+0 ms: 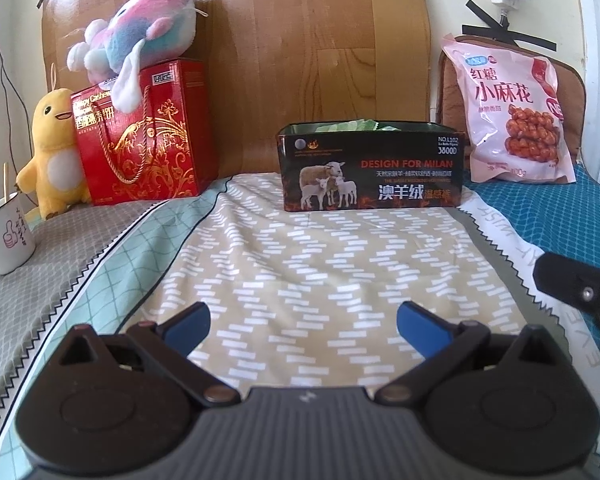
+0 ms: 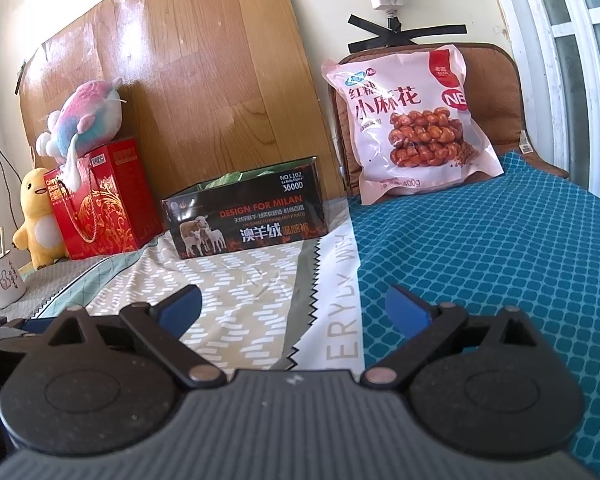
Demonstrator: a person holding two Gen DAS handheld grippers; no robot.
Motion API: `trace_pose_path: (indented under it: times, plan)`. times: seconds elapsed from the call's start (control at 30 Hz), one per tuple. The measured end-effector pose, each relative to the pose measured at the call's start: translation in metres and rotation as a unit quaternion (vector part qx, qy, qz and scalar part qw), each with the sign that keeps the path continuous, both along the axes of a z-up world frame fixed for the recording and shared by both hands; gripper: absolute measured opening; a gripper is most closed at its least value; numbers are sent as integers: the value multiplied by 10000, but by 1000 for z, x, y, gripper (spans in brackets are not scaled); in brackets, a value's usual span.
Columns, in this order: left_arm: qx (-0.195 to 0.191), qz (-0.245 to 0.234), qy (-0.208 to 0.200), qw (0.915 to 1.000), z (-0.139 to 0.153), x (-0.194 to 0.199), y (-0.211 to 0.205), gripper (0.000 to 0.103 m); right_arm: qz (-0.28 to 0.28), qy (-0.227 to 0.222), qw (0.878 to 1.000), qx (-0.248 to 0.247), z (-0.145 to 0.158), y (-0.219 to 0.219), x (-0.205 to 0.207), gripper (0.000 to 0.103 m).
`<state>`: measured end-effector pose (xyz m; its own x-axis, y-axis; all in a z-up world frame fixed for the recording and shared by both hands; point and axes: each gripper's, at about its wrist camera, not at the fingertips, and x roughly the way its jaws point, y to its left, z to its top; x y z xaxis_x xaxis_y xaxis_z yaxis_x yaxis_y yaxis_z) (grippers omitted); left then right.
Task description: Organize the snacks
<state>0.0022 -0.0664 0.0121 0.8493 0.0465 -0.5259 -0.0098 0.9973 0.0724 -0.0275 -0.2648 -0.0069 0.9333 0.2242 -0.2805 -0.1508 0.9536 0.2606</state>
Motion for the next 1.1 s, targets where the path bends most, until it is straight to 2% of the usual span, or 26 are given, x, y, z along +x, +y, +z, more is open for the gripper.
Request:
trace_pose_path:
  times: [0.3,0.67,0.73,0.83,0.93,1.1]
  plan:
    - [56,8,-91,9999,1,-3,-2,103,55,-75,9999,61,1,1,-3,103]
    - [-102,5,-113,9999,3,-5,4,103,99,-35,9999,135,0,0,-2,103]
    - [-123,29,-4,9999,1,-4,5,103,110,-28,9998,142,0,0,-2,103]
    - [40,136,252,9996,-3,-1,3,103,121,-17,9998,155,0,0,-1,103]
    - [108,207,118,9997,-2,-5,3,103,128,-11,9998,164,0,0,-1,103]
    - [147,261,132,9995,-2,-4,3,103,130,-9,9998,167,0,0,-1,103]
